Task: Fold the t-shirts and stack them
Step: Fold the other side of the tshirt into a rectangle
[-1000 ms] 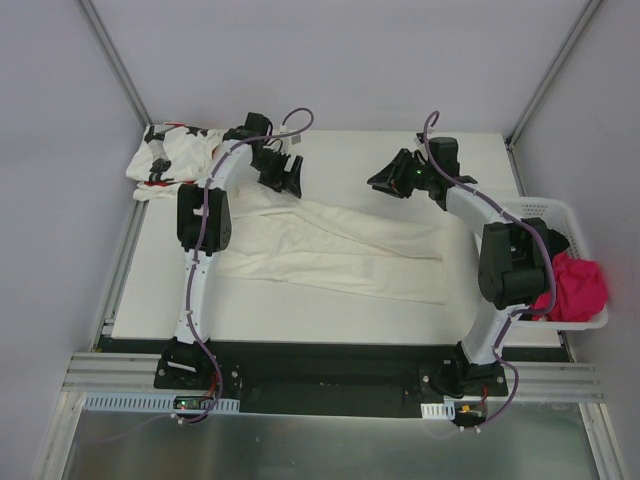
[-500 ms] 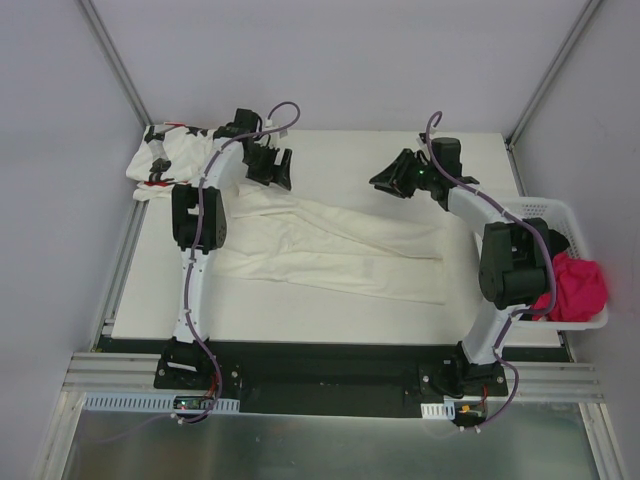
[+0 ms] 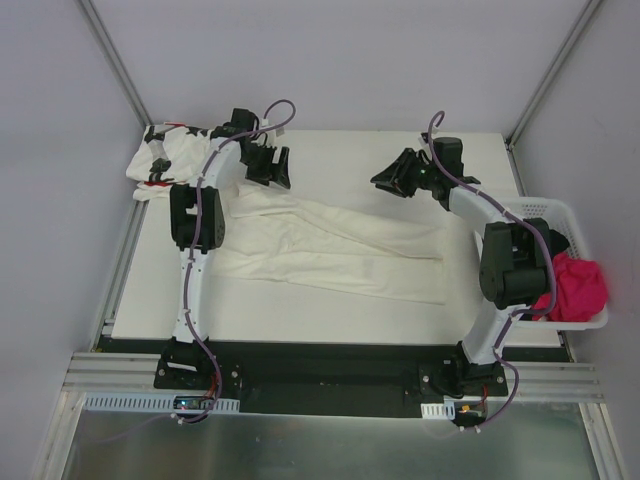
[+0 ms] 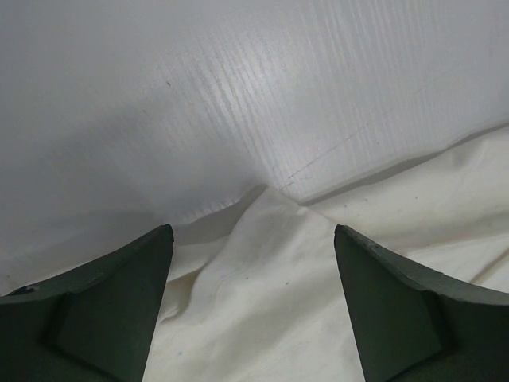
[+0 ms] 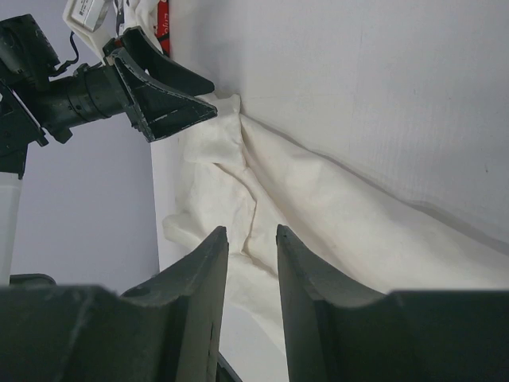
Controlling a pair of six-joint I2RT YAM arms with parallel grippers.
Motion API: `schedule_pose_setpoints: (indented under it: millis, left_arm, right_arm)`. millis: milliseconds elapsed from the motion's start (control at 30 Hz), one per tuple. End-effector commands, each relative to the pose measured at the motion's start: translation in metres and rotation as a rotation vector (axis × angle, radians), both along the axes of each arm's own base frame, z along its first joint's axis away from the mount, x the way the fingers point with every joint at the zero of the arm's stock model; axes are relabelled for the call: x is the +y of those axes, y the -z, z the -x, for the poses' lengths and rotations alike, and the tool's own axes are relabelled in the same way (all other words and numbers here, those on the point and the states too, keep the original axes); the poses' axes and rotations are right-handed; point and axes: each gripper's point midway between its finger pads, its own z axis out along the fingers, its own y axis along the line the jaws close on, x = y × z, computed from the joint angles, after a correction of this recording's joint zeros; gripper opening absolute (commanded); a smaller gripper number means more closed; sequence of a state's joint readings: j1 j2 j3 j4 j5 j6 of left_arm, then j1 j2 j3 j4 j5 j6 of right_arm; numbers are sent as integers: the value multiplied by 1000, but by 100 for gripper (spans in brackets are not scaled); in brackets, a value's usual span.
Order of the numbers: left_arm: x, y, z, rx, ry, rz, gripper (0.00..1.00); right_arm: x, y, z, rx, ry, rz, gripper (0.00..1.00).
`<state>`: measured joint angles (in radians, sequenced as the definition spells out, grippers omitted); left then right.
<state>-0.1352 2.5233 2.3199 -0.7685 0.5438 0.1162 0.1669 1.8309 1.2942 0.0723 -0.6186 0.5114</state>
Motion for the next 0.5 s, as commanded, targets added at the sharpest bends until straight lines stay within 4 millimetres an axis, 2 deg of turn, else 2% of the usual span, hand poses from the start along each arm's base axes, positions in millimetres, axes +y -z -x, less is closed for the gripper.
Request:
schedule_pose_setpoints:
  millis: [0, 300, 467]
  left_arm:
    - [-17, -2, 15, 32, 49, 32, 81]
    - [-25, 7, 34, 91, 79, 30, 78]
    - [-33, 5, 37, 92, 91, 32, 74]
  right_arm:
    - [-1, -36, -1, -94, -9, -37, 34]
    - [-3, -43, 2, -107, -2, -53, 34]
    - [-4, -44, 3, -108, -4, -59, 34]
